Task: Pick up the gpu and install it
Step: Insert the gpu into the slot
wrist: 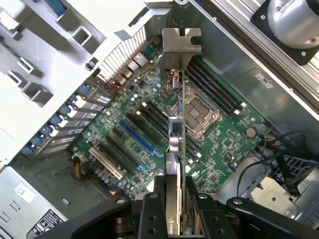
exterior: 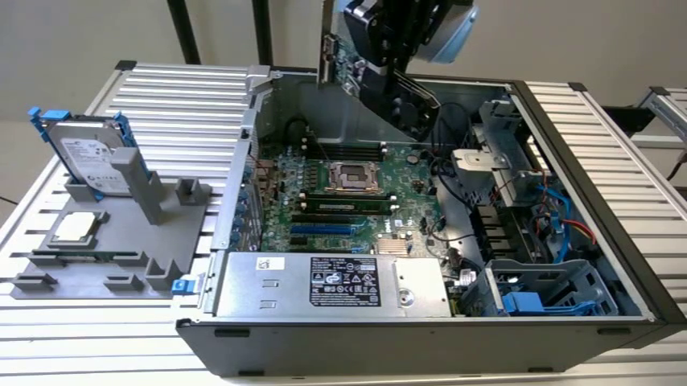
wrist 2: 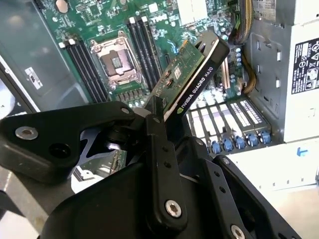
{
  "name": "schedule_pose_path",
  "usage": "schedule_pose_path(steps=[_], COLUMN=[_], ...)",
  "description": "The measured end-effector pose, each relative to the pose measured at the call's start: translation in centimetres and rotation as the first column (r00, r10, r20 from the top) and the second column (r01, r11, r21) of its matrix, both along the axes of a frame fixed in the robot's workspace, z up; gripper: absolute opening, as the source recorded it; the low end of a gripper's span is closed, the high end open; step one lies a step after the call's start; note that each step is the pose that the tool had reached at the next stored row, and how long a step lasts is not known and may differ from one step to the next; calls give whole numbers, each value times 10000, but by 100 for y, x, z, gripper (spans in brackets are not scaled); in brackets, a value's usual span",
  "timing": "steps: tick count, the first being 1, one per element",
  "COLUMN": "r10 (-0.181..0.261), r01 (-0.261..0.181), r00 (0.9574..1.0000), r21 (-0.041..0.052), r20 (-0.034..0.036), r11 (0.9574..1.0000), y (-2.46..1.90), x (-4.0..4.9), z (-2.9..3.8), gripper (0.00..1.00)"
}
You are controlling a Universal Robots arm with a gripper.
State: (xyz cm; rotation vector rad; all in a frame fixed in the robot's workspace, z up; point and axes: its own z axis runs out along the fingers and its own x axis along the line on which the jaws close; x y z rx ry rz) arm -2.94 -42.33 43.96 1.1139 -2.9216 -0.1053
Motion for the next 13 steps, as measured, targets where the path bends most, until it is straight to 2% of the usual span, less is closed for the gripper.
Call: schedule_pose_path(steps=[7, 13], r10=[641, 1198], r01=[-641, -1198], r00=[9979, 9928], r21=[-3, -6], r20=[0, 0], r11=[9979, 9928], y=[0, 0], x=[0, 0], z=[5, 9], gripper=[0, 0])
